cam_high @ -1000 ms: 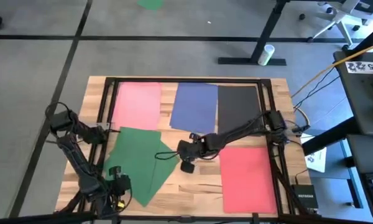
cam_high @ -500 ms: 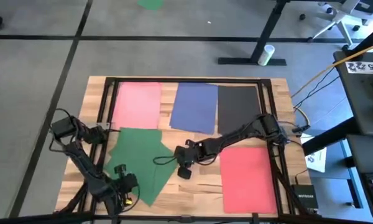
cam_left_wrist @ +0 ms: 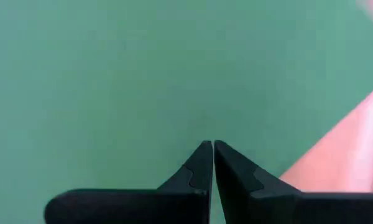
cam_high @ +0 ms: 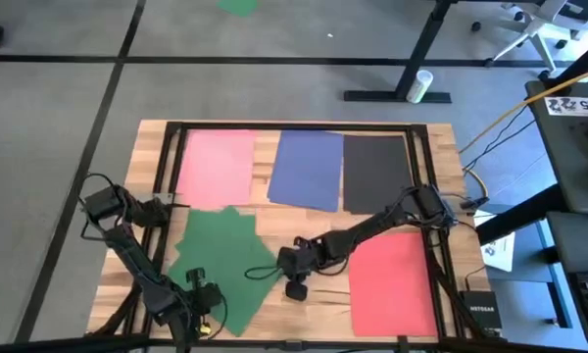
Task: Organize paper
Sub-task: Adjust the green papers on the table
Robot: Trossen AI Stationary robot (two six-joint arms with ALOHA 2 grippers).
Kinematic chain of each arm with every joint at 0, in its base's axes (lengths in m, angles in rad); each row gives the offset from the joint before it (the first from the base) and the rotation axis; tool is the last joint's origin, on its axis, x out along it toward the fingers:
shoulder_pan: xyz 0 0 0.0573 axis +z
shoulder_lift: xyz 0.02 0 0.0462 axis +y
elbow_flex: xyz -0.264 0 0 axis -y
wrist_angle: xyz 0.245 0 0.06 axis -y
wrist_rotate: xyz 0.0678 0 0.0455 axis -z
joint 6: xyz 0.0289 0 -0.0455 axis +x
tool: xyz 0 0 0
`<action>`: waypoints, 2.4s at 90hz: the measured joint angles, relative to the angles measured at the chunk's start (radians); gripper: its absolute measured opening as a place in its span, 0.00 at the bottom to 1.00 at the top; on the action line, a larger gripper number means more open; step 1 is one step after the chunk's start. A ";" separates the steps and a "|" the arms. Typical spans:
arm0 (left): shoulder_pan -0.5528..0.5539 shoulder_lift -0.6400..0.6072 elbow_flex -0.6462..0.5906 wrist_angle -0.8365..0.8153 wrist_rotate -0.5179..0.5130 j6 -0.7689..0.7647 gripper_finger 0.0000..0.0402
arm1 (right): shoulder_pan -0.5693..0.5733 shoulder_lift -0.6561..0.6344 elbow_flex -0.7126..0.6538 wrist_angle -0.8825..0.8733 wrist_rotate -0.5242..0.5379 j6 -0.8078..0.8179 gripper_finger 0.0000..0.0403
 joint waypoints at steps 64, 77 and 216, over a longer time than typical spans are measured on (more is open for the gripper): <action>-0.162 -0.003 0.086 -0.350 0.505 -0.342 0.00 | 0.014 -0.002 0.001 -0.028 0.084 -0.023 0.00; -0.181 -0.004 0.034 -0.339 0.524 -0.388 0.00 | 0.011 -0.002 0.002 -0.039 0.087 -0.027 0.00; -0.020 0.009 0.099 -0.358 0.357 -0.165 0.00 | 0.012 -0.005 0.014 -0.110 0.139 -0.059 0.00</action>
